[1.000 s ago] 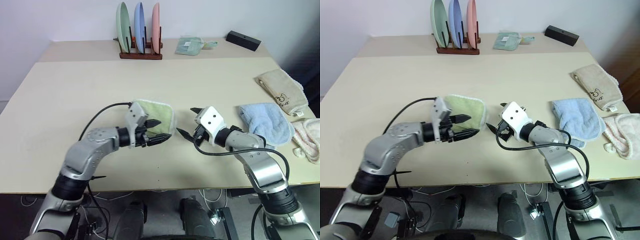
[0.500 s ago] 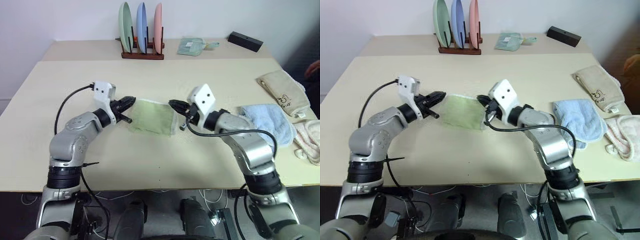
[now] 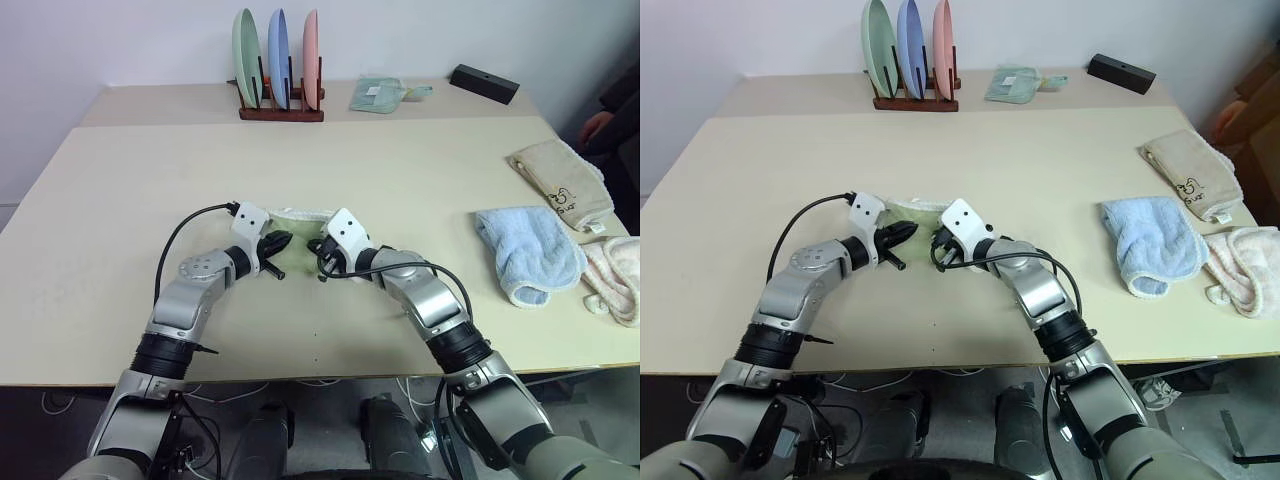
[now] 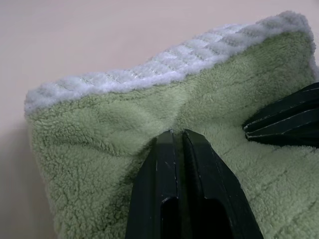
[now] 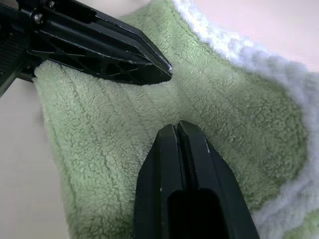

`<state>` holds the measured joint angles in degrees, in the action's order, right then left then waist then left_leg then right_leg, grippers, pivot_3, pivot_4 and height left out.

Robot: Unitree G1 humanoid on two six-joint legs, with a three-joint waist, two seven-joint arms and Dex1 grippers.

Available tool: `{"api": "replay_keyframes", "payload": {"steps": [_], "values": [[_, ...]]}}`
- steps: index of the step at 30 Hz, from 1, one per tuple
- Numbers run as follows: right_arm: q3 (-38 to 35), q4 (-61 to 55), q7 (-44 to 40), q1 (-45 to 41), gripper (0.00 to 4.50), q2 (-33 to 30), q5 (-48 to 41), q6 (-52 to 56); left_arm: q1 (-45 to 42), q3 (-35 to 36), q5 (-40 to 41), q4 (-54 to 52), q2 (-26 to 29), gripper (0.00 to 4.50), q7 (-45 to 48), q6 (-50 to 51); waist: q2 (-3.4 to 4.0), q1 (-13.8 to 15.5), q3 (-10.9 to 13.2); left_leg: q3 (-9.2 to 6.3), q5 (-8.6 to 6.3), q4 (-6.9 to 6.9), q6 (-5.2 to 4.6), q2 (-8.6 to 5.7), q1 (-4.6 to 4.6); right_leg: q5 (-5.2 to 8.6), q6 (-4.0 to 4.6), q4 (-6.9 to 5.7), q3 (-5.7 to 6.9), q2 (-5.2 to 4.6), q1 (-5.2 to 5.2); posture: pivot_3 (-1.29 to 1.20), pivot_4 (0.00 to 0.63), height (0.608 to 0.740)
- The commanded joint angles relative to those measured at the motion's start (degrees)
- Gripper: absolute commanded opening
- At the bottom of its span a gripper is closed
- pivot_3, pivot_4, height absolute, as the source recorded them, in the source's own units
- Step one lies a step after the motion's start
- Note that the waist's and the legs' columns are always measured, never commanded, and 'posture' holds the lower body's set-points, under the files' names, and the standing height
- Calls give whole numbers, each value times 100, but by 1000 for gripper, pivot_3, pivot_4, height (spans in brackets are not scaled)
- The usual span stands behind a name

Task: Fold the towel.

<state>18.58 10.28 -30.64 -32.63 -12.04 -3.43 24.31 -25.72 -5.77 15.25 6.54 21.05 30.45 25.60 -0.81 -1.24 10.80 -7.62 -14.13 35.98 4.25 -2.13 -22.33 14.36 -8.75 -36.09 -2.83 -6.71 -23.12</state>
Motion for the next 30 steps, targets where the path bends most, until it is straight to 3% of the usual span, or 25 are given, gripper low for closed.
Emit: {"api": "replay_keyframes", "payload": {"steps": [1,3,6,11,13,20,26,28,30], "values": [[-466,-418,115,48,29,-2,-148,-98,178,411,351,-376,-97,250,55,64,0,3,1,0,0,1,0,0,-1,0,0,0,0,0,0,0,150,740],[-586,-857,-14,36,546,-136,-226,-74,172,743,691,-730,-113,241,47,278,1,5,6,-2,0,4,0,0,-9,0,0,-1,0,0,-8,0,150,740],[-765,-1716,-315,104,1778,-487,-458,273,155,1363,1322,-1066,-9,1052,-30,888,0,4,9,-4,0,3,0,0,-16,0,-1,0,0,0,-13,0,150,740],[-873,-2859,-655,411,4293,-1145,-657,689,174,1890,1766,-1119,319,3598,-250,1905,0,-5,9,-4,0,0,-1,0,-13,3,-5,0,1,0,-13,0,150,740],[-833,-3021,-672,507,4500,-1304,-588,701,112,2032,1905,-1015,282,4439,-480,2368,-1,2,9,-4,0,1,-1,0,-13,3,-4,0,1,0,-11,0,150,740],[-625,-3741,-971,918,4500,-1637,-728,791,-59,1969,2179,-683,45,4439,-797,3477,-7,15,12,-4,0,4,-1,0,-15,3,-5,2,1,0,-10,0,150,740],[-491,-3933,-983,1062,4500,-1717,-645,855,-181,2038,2451,-665,-623,4439,-954,3840,-9,78,10,-4,0,8,0,-2,-13,3,-5,6,1,-2,1,0,150,740],[-453,-3933,-970,1103,4500,-1744,-587,832,-195,2102,2539,-740,-825,3930,-1040,3921,-10,88,10,-5,0,9,0,-4,-13,3,-5,10,2,-4,5,0,150,740],[-424,-3940,-936,1160,4500,-1773,-537,826,-129,2066,2566,-880,-976,3124,-1060,3919,-11,59,10,-5,0,9,0,-5,-14,3,-5,13,2,-5,5,0,150,740]]}}
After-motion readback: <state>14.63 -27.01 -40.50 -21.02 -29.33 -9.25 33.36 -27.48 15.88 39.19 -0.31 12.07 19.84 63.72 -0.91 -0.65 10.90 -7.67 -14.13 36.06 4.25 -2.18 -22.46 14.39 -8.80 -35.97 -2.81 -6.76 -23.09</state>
